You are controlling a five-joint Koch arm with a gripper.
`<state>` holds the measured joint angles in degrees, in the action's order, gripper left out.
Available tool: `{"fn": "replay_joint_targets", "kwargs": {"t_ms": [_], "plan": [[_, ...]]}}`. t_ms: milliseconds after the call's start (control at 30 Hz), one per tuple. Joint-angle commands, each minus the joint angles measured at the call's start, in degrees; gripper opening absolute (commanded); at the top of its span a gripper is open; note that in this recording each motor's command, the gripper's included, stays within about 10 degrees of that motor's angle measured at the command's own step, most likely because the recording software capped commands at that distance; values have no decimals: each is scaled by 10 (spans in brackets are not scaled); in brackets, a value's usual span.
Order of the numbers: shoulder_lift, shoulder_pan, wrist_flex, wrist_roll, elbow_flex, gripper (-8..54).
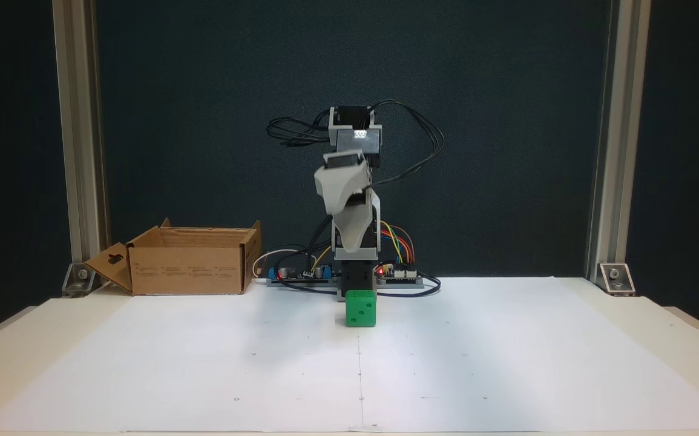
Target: Grasp a green dice and put it in the bin.
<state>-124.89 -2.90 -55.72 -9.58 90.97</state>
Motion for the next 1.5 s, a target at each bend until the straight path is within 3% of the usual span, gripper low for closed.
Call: {"fn": "replay_joint_targets", "kwargs": {"t_ms": [0,800,1467], "plan": [[-2,14,-68,-28,-44,422],[-1,54,-304,-14,-79,425],[-1,-2,-307,67,5,433]]}}
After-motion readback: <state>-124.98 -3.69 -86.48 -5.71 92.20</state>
